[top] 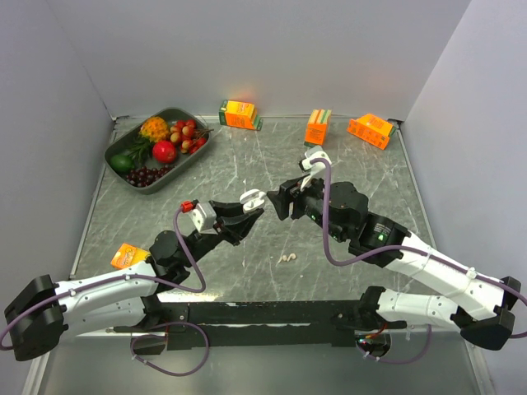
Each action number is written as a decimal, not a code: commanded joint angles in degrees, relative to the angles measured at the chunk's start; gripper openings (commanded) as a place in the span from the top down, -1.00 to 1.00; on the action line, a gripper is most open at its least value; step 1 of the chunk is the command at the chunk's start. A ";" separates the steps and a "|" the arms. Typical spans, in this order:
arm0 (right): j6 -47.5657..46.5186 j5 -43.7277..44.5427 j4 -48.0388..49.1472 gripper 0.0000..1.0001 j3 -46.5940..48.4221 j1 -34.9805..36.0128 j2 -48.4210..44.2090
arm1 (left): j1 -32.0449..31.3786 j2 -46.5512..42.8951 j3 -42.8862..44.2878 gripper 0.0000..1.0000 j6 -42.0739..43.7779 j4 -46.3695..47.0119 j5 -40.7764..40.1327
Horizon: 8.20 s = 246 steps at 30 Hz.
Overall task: Insert the wireless bluetooth earbuds into the charging case
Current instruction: Place the earbud in the charging case, then adjust the earbud with the charging case.
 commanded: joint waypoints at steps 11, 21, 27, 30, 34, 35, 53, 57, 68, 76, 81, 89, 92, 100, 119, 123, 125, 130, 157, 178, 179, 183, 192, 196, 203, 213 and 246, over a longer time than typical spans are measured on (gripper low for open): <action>0.69 -3.58 1.65 -0.36 1.94 0.84 -1.34 | 0.04 0.82 0.96 0.97 -0.14 2.72 1.24; -0.01 -3.59 2.18 -0.36 2.11 1.90 -1.34 | 0.04 1.26 1.31 0.97 -0.32 2.90 1.24; -0.71 1.95 1.65 -0.37 1.94 1.20 -3.10 | 0.04 0.30 0.79 0.97 -0.49 2.11 1.23; -0.80 0.47 -0.80 -0.39 3.87 -0.65 -1.27 | 0.04 -0.23 0.44 0.97 -0.49 1.50 1.67; -0.37 -2.52 -2.83 -0.40 6.24 -2.40 0.59 | 0.04 -0.85 0.08 0.97 -0.40 0.97 3.25; -0.28 -3.23 -3.61 -0.40 6.68 -2.76 0.85 | 0.04 -0.94 -0.09 0.97 -0.32 0.88 3.69; 0.78 -6.57 -7.40 -0.37 8.27 -3.37 2.79 | 0.04 -0.85 -0.18 0.97 0.04 0.88 4.93; 1.13 -6.66 -7.58 -0.37 8.09 -3.29 2.52 | 0.13 -0.67 -0.09 0.97 0.12 0.88 3.61; 1.83 -7.54 -7.93 -0.36 7.74 -2.76 1.30 | 0.13 0.65 0.96 0.97 0.21 0.79 1.85; 2.27 -7.63 -8.02 -0.36 7.74 -0.83 1.21 | 0.13 1.17 1.14 0.97 -0.14 1.41 1.23; 2.36 -8.24 -7.93 -0.36 7.48 -0.39 1.38 | 0.13 1.00 1.31 0.97 0.04 1.32 1.15; 2.54 -6.67 -7.75 -0.36 7.65 0.49 1.56 | 0.13 1.00 1.23 0.97 -0.05 1.32 1.24; 2.62 -5.26 -7.32 -0.38 7.39 0.41 -0.02 | 0.13 0.30 0.96 0.97 -0.05 0.79 1.24; 3.77 -11.83 -9.68 -0.36 10.46 -2.05 0.94 | 0.13 -0.32 0.44 0.97 -0.49 0.44 1.50; 2.98 -25.29 -15.05 -0.21 14.68 -5.84 5.86 | 0.13 -1.73 0.26 0.97 -1.28 0.18 5.37; 3.15 -25.64 -14.87 -0.14 14.51 -6.01 6.13 | 0.13 -1.82 0.35 0.97 -1.37 0.00 5.54; 3.24 -25.65 -14.70 -0.11 14.51 -6.01 6.04 | 0.13 -1.90 0.17 0.97 -1.46 0.09 5.46; 3.77 -25.56 -14.52 0.04 14.59 -6.10 5.60 | 0.13 -1.73 0.17 0.97 -1.19 -0.17 4.93; 8.95 -24.15 -17.86 1.00 17.67 -5.92 8.76 | 0.13 1.61 3.07 0.97 0.39 -0.35 -1.22; 28.44 2.21 -19.43 1.00 13.36 0.05 7.00 | -2.24 3.19 0.96 0.97 6.62 3.69 -9.66; 29.33 2.91 -20.83 1.00 13.71 0.57 7.53 | -2.33 3.54 0.70 0.97 6.98 4.21 -10.01; 33.29 6.96 -22.51 1.00 15.73 2.86 8.94 | -2.60 4.77 0.26 0.97 9.70 5.97 -11.59; 38.83 13.20 -23.84 1.00 18.11 4.10 9.73 | -3.74 8.73 -1.15 0.97 14.27 10.99 -13.97; 39.36 15.22 -24.71 1.00 19.51 4.18 10.61 | -4.53 9.87 -0.53 0.97 14.80 11.34 -15.37; 38.93 17.16 -22.71 1.00 18.91 4.45 12.81 | -5.67 10.66 1.40 0.97 14.36 9.67 -16.51; 36.02 18.21 -20.23 1.00 16.70 4.89 14.21 | -6.55 10.66 3.42 0.97 13.13 6.59 -16.87; 33.83 21.64 -19.09 1.00 14.33 6.73 14.30 | -6.99 9.26 5.09 0.97 11.46 2.55 -19.24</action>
